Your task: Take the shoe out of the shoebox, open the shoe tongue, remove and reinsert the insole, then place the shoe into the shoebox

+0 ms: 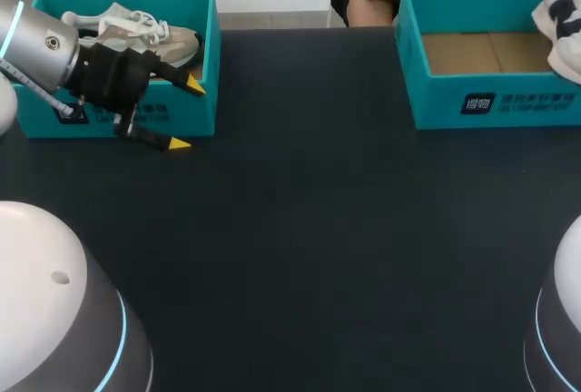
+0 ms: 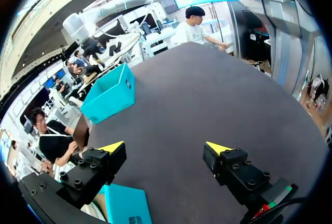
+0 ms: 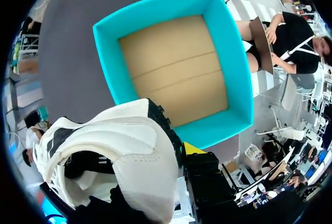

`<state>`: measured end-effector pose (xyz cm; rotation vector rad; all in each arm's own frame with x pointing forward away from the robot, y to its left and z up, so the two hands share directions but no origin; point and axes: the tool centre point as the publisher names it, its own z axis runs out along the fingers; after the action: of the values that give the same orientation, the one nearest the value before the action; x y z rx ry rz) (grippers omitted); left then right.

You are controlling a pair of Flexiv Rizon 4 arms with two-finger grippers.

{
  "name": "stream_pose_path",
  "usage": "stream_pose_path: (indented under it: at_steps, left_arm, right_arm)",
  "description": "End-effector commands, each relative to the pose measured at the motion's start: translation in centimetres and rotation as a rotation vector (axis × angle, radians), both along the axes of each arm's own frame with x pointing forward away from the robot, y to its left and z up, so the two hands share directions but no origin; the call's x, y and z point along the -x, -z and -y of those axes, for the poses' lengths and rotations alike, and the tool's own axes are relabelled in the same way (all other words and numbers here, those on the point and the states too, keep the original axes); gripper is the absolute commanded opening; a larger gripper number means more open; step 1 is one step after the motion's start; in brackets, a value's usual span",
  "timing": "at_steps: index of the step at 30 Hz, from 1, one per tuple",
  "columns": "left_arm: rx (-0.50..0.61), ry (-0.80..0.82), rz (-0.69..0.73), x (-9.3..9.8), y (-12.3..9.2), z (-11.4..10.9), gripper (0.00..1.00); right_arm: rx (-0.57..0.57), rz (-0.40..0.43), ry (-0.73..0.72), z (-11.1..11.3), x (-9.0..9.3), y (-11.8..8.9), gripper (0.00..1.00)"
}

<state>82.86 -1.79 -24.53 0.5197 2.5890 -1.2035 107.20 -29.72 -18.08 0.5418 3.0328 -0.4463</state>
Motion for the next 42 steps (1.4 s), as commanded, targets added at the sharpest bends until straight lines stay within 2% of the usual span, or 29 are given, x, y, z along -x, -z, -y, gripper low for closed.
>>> stream_pose_path:
  at_steps: [1, 4, 7, 9, 13, 15, 17, 21, 22, 42]
  left_arm:
    - [-0.002, 0.0, 0.0, 0.0, 0.0, 0.0, 1.0]
    - [-0.002, 0.0, 0.0, 0.0, 0.0, 0.0, 1.0]
    - [-0.002, 0.0, 0.0, 0.0, 0.0, 0.0, 1.0]
    - [-0.002, 0.0, 0.0, 0.0, 0.0, 0.0, 1.0]
    - [-0.002, 0.0, 0.0, 0.0, 0.0, 0.0, 1.0]
    - [-0.002, 0.0, 0.0, 0.0, 0.0, 0.0, 1.0]
    - [-0.002, 0.0, 0.0, 0.0, 0.0, 0.0, 1.0]
    - [-0.002, 0.0, 0.0, 0.0, 0.0, 0.0, 1.0]
    - [-0.002, 0.0, 0.0, 0.0, 0.0, 0.0, 1.0]
    - [-0.002, 0.0, 0.0, 0.0, 0.0, 0.0, 1.0]
  right_arm:
    - [-0.045, -0.041, 0.053, 3.8, -1.0, 0.7, 0.0]
    - [-0.041, -0.047, 0.124, 5.7, -0.8, 0.8, 0.0]
    - [-0.045, -0.006, 0.316, 7.8, 0.1, 0.3, 0.0]
    - [-0.044, 0.023, 0.497, 8.6, 0.8, 0.0, 0.0]
    - [0.022, 0.077, 0.741, 8.5, 1.5, -0.5, 0.0]
    - [0.048, 0.157, 0.869, 8.8, 1.9, -0.6, 0.0]
    - [0.092, 0.252, 1.087, 9.2, 2.9, -0.6, 0.0]
    - [0.116, 0.28, 1.361, 9.2, 4.0, -0.1, 0.0]
    - [0.136, 0.253, 1.436, 8.9, 4.2, -0.1, 0.0]
    - [0.136, 0.253, 1.436, 8.9, 4.2, -0.1, 0.0]
